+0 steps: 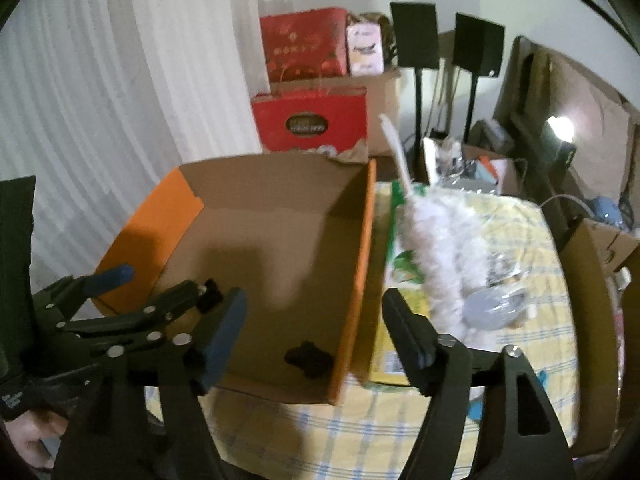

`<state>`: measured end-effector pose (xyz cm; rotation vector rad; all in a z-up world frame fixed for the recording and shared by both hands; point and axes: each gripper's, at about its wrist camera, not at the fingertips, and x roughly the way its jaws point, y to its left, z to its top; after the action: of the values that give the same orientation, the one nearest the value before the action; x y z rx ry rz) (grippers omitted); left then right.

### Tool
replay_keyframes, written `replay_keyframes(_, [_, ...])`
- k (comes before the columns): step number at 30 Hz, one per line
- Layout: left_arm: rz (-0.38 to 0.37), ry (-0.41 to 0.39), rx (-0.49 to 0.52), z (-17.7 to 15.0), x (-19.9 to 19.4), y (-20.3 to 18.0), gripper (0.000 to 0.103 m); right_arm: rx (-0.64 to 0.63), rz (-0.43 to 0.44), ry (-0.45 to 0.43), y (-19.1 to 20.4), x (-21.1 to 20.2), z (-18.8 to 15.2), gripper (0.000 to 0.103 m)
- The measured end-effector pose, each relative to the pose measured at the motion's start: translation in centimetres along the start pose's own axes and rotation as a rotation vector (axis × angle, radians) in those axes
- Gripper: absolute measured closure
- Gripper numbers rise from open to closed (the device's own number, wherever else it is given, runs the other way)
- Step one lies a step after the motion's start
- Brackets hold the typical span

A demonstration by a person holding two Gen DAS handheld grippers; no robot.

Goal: Organize objects
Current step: 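Lift the left tool out of the box toward the clear bottle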

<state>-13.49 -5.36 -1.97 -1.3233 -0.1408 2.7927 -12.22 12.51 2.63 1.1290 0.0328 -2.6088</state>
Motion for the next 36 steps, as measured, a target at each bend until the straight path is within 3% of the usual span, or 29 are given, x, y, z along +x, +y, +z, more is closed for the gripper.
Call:
replay_keyframes(2, [0.003,-0.011,-0.003,0.1,-0.4,0.1,0.006,0.0,-0.015,-0.016,-0.5,-0.7,0.1,0.02])
replay_keyframes(8, [-0.009,-0.033,-0.004,0.4,-1.1,0.0,0.001,-0.001,-0.056,-0.034,-2.0,-2.0,-0.1,0.013])
replay_keyframes(21, [-0.038,-0.125,-0.026,0.4,-2.8,-1.2,0.001,0.077,-0.094,-0.03,-7.8,-4.2,-1.1,0.012])
replay_keyframes(28, [-0.083,-0.09,-0.021,1.1,-2.0,-2.6,0.002,0.115,-0.155,-0.041,-11.6,-5.7,-1.1,0.012])
replay_keyframes(36, [-0.123,-0.049,-0.006,2.0,-1.0,-5.2,0.004,0.147,-0.16,-0.037,-14.7,-6.1,-1.5,0.012])
